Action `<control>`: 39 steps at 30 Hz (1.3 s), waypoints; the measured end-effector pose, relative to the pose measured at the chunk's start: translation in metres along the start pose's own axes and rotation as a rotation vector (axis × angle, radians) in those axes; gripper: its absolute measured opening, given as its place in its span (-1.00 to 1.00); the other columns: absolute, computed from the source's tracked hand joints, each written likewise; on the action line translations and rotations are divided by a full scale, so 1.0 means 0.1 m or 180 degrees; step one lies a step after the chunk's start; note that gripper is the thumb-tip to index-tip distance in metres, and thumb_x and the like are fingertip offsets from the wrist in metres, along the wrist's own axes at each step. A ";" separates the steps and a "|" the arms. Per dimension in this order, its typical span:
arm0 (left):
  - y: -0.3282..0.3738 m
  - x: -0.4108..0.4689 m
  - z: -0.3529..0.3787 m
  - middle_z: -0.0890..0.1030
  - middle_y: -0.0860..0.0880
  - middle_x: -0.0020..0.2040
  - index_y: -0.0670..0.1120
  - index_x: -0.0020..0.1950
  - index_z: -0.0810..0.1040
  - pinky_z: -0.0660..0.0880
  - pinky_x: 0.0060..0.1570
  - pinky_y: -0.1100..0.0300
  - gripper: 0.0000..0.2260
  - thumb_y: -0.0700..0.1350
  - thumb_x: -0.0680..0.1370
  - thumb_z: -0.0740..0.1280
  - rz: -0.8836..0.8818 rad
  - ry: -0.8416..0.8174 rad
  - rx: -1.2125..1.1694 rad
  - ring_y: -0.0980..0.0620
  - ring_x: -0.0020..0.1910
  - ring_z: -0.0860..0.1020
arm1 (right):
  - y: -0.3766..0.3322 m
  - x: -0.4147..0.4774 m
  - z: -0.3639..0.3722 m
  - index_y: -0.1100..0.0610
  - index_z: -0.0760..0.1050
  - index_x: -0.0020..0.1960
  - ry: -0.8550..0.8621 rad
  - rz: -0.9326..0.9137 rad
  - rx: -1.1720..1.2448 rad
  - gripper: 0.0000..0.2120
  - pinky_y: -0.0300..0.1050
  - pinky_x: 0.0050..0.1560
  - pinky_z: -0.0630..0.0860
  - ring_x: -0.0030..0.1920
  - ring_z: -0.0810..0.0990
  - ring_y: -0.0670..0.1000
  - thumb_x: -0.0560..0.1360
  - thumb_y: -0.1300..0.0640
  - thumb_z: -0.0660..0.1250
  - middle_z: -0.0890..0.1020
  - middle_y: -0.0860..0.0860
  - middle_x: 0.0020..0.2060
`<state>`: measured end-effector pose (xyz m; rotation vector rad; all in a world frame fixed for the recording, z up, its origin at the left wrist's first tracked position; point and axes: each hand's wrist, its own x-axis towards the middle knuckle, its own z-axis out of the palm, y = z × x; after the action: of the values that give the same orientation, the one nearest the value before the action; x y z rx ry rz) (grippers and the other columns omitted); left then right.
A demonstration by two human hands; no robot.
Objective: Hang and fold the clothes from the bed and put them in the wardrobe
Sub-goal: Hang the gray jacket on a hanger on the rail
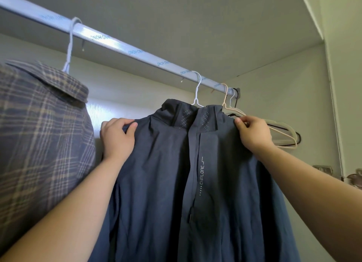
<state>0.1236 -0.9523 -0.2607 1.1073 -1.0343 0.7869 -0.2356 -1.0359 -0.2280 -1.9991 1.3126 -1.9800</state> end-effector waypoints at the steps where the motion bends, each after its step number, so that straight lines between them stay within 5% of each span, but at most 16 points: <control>1: -0.03 -0.05 0.00 0.68 -0.09 -0.08 -0.11 -0.04 0.69 0.33 0.04 0.11 -0.89 -0.13 0.60 0.39 -0.0069 0.0054 -0.0020 -0.13 -0.03 0.48 | 0.01 -0.01 0.01 -0.02 0.65 0.10 0.0070 0.0012 -0.0021 -0.73 0.23 0.29 0.44 0.17 0.57 0.18 0.63 -0.15 0.26 0.68 0.04 0.07; 7: -0.10 -0.37 0.07 0.64 -0.22 -0.06 -0.21 0.00 0.64 0.42 0.04 -0.07 -0.80 -0.14 0.66 0.26 -0.0611 0.0044 0.0036 -0.27 0.00 0.53 | 0.08 0.02 0.06 -0.14 0.59 0.00 0.0385 -0.0065 -0.0281 -0.75 0.12 0.20 0.30 0.16 0.55 0.21 0.64 -0.19 0.18 0.67 0.00 0.01; 13: 0.18 -0.22 0.09 0.59 -0.16 0.15 -0.10 0.11 0.61 0.38 0.20 -0.06 -0.76 -0.14 0.63 0.16 -0.1005 -0.0173 0.0452 -0.26 0.20 0.44 | 0.17 0.07 0.06 -0.03 0.58 0.13 0.0273 -0.0247 -0.0529 -0.67 0.14 0.17 0.35 0.20 0.53 0.26 0.67 -0.17 0.10 0.66 0.08 0.10; 16: 0.26 -0.10 0.12 0.59 -0.12 0.19 -0.05 0.18 0.57 0.33 0.25 -0.10 -0.73 -0.12 0.64 0.10 -0.0883 -0.0361 0.0714 -0.23 0.23 0.42 | 0.26 0.00 0.04 0.07 0.51 0.14 0.0254 -0.0641 -0.0794 -0.64 0.15 0.13 0.42 0.18 0.50 0.27 0.69 -0.12 0.05 0.60 0.17 0.14; 21: 0.11 -0.02 0.17 0.55 -0.17 0.05 -0.10 0.10 0.50 0.36 -0.11 0.00 -0.68 0.01 0.70 0.01 -0.0799 -0.0434 0.0665 -0.18 -0.10 0.43 | 0.53 -0.23 -0.01 0.01 0.30 0.13 0.0405 -0.0800 -0.1488 -0.66 0.08 -0.18 0.36 0.03 0.54 0.29 0.69 -0.20 -0.10 0.51 0.16 0.05; 26: -0.07 -0.01 0.13 0.58 -0.28 0.00 -0.20 0.05 0.52 0.43 0.04 -0.15 -0.63 0.04 0.71 0.06 -0.0211 -0.0412 0.0871 -0.33 0.00 0.49 | 0.60 -0.11 -0.12 -0.02 0.13 -0.10 0.0155 -0.0819 -0.1731 -0.65 0.05 -0.27 0.29 -0.23 0.52 0.31 0.67 -0.24 -0.14 0.58 0.24 -0.16; 32: -0.14 0.09 0.01 0.58 -0.23 -0.03 -0.18 0.02 0.54 0.33 0.06 -0.11 -0.68 0.00 0.72 0.11 0.0293 -0.0414 0.1206 -0.29 0.03 0.45 | 0.68 0.10 -0.35 -0.07 0.14 -0.10 -0.0075 -0.1092 -0.1825 -0.66 0.04 -0.29 0.34 -0.19 0.56 0.32 0.63 -0.30 -0.13 0.60 0.27 -0.17; 39: -0.24 0.02 -0.06 0.60 -0.10 0.08 -0.12 0.15 0.56 0.46 0.03 -0.05 -0.81 -0.10 0.69 0.19 0.0122 -0.0741 0.0466 -0.17 0.06 0.51 | 0.80 0.04 -0.35 -0.03 0.32 -0.02 -0.0084 -0.0887 -0.1522 -0.65 0.08 -0.14 0.45 -0.03 0.59 0.26 0.64 -0.29 -0.01 0.64 0.16 -0.01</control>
<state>0.1474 -0.9537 -0.2671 1.3311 -1.2101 0.7867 -0.3067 -1.0714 -0.2630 -2.5286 1.7163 -1.8606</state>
